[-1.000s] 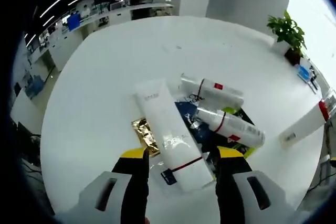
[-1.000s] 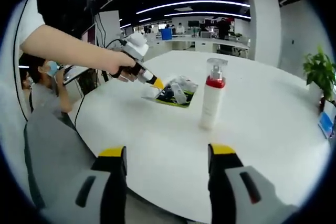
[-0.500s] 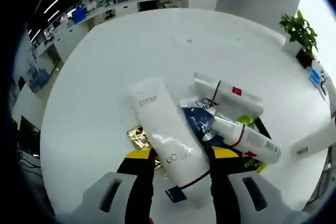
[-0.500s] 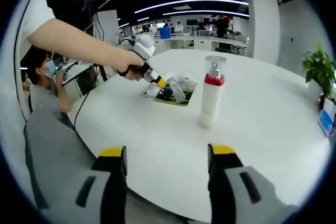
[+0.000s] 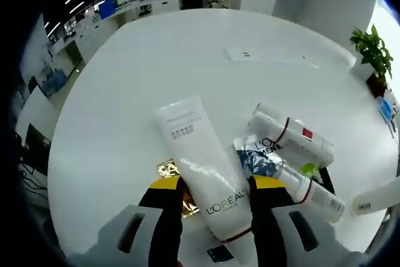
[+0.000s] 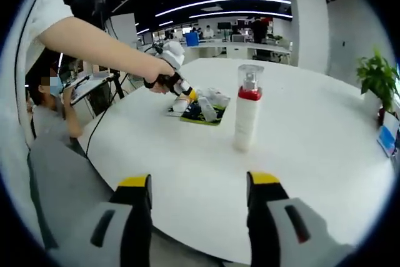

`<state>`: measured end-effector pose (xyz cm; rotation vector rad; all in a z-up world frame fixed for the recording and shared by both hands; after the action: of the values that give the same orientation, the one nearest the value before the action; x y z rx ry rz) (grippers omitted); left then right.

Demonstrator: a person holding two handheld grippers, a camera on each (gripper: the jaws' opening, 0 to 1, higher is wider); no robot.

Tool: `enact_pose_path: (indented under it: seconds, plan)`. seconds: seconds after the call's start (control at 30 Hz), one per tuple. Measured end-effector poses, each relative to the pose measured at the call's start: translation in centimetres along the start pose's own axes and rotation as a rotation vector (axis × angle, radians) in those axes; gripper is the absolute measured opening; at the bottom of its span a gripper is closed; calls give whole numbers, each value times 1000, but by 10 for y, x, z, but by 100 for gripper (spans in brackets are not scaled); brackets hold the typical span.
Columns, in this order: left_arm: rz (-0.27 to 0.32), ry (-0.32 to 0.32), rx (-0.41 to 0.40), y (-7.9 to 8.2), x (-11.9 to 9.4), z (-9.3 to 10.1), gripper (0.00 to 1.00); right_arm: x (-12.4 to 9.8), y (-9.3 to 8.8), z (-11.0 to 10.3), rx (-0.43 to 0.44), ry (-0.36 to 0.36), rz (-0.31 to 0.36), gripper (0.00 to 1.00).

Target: Arrange the skincare products in the storage area until every visible bottle or jar stands upright without overlapping.

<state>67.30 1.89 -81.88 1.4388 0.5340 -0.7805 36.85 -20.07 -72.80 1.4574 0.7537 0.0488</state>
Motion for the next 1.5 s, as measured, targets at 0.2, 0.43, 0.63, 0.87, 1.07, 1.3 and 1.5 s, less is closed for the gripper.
enact_pose_path:
  seconds: [0.2, 0.43, 0.63, 0.87, 1.07, 1.3, 1.5]
  plan:
    - [16, -6, 12, 2, 2, 0, 38, 0, 1, 0, 2, -5, 1, 61]
    - [53, -16, -58, 3, 1, -6, 34, 0, 1, 1, 2, -11, 5, 61]
    - [75, -18, -110, 2, -2, -6, 30, 0, 2, 1, 2, -13, 8, 60]
    - [110, -83, -257, 3, -13, 2, 28, -1, 4, 1, 0, -14, 15, 60]
    - [143, -105, -296, 0, -27, 0, 28, -1, 4, 0, -7, -7, 20, 60]
    - [187, -139, -306, 1, -39, 2, 28, -2, 6, -2, -18, -2, 32, 60]
    - [236, -181, -312, 1, -57, 8, 29, -3, 7, -3, -26, 2, 42, 60]
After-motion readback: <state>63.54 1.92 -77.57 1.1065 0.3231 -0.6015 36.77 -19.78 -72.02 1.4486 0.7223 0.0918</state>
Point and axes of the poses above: the point that each gripper's makers call its tool centre point, and the gripper's own axes: x roughly forward along the fingers, z roughly to its right, y roughly out of its top, the point moved 1 cm from there along -x, roughly backward along the fingers, and after that the axes turned 8 degrees about z, right-handed, at the moved point
